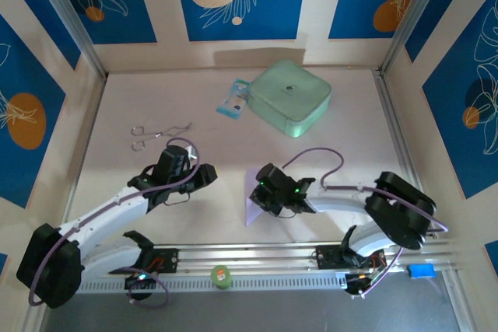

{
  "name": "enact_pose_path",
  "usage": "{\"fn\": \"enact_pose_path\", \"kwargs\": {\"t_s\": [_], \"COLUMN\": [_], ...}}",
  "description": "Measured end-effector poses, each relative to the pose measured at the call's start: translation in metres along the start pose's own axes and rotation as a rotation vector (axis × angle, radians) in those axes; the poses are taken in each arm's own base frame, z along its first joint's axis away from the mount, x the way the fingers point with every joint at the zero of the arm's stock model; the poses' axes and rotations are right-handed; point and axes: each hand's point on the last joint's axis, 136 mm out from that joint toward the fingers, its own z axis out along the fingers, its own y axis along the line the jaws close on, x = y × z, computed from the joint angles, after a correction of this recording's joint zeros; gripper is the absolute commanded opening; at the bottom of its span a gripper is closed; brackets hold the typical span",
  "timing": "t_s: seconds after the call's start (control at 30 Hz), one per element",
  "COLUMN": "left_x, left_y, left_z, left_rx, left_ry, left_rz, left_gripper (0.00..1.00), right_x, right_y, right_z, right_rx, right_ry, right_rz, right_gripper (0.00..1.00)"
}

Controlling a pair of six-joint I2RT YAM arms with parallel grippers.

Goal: Fold a paper plane with a square sheet of paper (pick it up from the middle)

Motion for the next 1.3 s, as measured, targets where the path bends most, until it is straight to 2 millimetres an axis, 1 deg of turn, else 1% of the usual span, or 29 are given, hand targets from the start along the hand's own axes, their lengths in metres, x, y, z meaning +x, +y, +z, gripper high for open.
{"fn": "enact_pose_path", "kwargs": {"t_s": [0.07,0.2,0.27,0.4,0.47,0.57,0.8,0.9,1.0,1.1,1.17,1.3], "left_x": [-0.001,-0.001,-0.001,0.006,0.011,0.016,0.025,0.027,0.030,0.030,0.029,0.034], "left_y": [-0.003,-0.010,-0.012,-0.013,-0.015,-0.025,-0.068,-0.084,-0.096,-0.106,-0.109,-0.106], "left_z": [0.000,0.000,0.002,0.011,0.016,0.026,0.055,0.068,0.080,0.089,0.093,0.098], "left_rx": [0.014,0.045,0.053,0.048,0.046,0.055,0.107,0.127,0.140,0.153,0.157,0.153], "left_ry": [0.000,0.001,0.006,0.040,0.064,0.100,0.195,0.230,0.265,0.285,0.291,0.314], "left_rz": [-0.003,-0.002,-0.002,0.005,0.012,0.031,0.095,0.123,0.137,0.155,0.161,0.158], "left_gripper": [0.39,0.35,0.34,0.34,0.34,0.33,0.32,0.31,0.30,0.30,0.29,0.26], "right_x": [-0.007,-0.025,-0.035,-0.050,-0.053,-0.056,-0.059,-0.058,-0.056,-0.053,-0.052,-0.047], "right_y": [0.003,0.015,0.017,0.013,0.010,0.007,-0.003,-0.004,-0.006,-0.006,-0.007,-0.015], "right_z": [-0.009,-0.029,-0.036,-0.043,-0.045,-0.047,-0.047,-0.047,-0.048,-0.048,-0.049,-0.046], "right_rx": [-0.031,-0.108,-0.133,-0.154,-0.160,-0.172,-0.181,-0.188,-0.194,-0.200,-0.198,-0.185], "right_ry": [-0.031,-0.083,-0.100,-0.114,-0.110,-0.094,-0.035,-0.011,0.016,0.037,0.048,0.074], "right_rz": [0.001,-0.051,-0.075,-0.111,-0.123,-0.136,-0.137,-0.141,-0.147,-0.154,-0.156,-0.154], "right_gripper": [0.17,0.18,0.18,0.19,0.20,0.20,0.21,0.22,0.22,0.22,0.22,0.23]}}
